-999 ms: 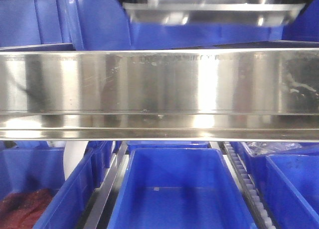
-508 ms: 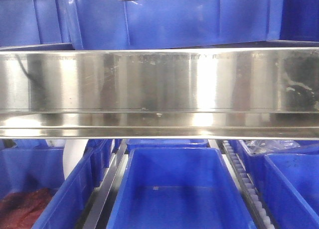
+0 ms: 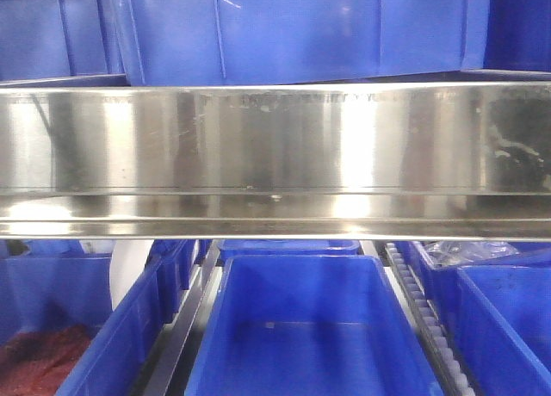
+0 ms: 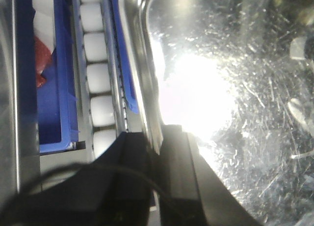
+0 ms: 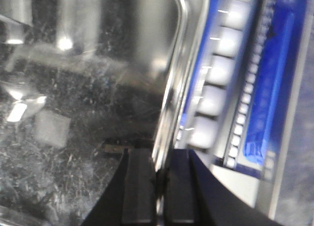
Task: Stack silver trays without gaps
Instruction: 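Lift the held tray with both grippers and pull it toward the robot, then hold the tray in both grippers and turn the base away from the shelf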
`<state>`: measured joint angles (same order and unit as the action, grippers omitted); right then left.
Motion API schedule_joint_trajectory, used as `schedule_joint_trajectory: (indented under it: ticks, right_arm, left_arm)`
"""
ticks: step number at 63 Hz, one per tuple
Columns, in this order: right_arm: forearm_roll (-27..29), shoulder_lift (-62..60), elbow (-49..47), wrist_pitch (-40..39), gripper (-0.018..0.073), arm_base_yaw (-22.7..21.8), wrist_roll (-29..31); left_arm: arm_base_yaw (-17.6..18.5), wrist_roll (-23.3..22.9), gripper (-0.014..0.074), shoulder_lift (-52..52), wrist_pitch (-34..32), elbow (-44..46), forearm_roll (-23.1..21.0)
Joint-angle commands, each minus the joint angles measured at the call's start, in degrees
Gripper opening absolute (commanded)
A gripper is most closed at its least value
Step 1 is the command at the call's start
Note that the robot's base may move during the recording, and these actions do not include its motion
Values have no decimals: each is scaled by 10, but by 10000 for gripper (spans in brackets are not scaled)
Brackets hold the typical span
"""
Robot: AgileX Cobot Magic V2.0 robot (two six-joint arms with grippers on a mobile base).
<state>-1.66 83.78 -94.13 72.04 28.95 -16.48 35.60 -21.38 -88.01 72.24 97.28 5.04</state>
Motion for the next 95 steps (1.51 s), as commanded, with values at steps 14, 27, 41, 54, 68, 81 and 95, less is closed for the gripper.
schedule_joint_trajectory:
  ticks: [14, 27, 41, 54, 68, 81, 95]
  right_arm:
    - [5, -84, 42, 44, 56, 28, -10]
    - [6, -113, 59, 45, 56, 28, -14]
    - [6, -112, 62, 45, 56, 28, -14]
    - [6, -112, 62, 45, 56, 28, -14]
    - [6, -112, 62, 45, 56, 28, -14]
    - [6, -112, 62, 45, 56, 28, -14]
    - [6, -112, 62, 45, 56, 28, -14]
  left_arm:
    - [34, 19, -41, 50, 30, -4, -31]
    - [65, 19, -41, 52, 30, -15, -32]
    - [67, 19, -41, 52, 30, -15, -31]
    - [67, 19, -42, 52, 29, -15, -32]
    - [67, 19, -48, 52, 28, -15, -32]
    - [67, 19, -48, 52, 28, -15, -32]
    - [67, 19, -48, 52, 26, -15, -32]
